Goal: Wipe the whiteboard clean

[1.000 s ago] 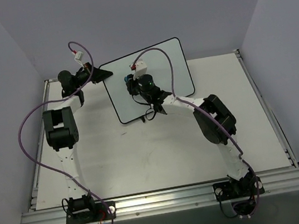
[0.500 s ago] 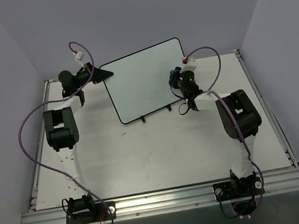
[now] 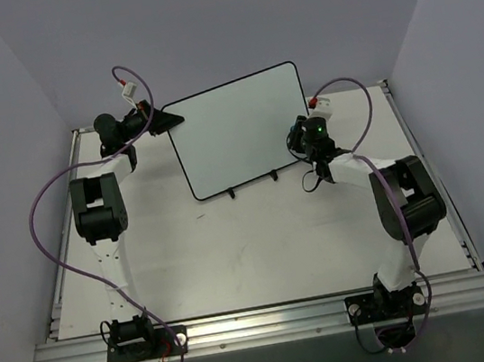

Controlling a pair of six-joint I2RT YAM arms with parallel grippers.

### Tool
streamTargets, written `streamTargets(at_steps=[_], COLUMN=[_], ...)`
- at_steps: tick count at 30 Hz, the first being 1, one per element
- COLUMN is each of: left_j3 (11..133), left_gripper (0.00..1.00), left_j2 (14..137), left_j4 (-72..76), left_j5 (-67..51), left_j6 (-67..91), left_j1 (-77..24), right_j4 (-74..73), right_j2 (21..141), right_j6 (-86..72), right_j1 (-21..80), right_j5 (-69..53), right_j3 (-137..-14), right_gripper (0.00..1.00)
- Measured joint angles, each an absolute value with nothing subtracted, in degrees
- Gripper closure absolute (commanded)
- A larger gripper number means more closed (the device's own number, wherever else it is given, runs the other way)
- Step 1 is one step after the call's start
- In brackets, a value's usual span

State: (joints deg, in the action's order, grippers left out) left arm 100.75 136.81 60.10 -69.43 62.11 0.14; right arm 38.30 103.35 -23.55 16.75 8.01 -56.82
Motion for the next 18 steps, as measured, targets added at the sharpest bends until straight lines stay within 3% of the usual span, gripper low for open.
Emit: streamTargets(at_steps=[9, 18], left_j3=[100.77, 100.77], left_gripper=[0.98, 0.97], left_j2=[136.29, 135.94], left_j4=[60.10, 60.05], left_j5=[-70.24, -70.63], left_j6=[61.41, 61.04], left_j1=[0.10, 0.10], right_j4=[20.40, 11.31], right_j2=[92.99, 103.33], right_j6=[-29.69, -32.93], right_j1=[6.85, 1.87], right_j5=[10.74, 14.24], right_j3=[-54.98, -55.02], right_gripper=[1.00, 1.00])
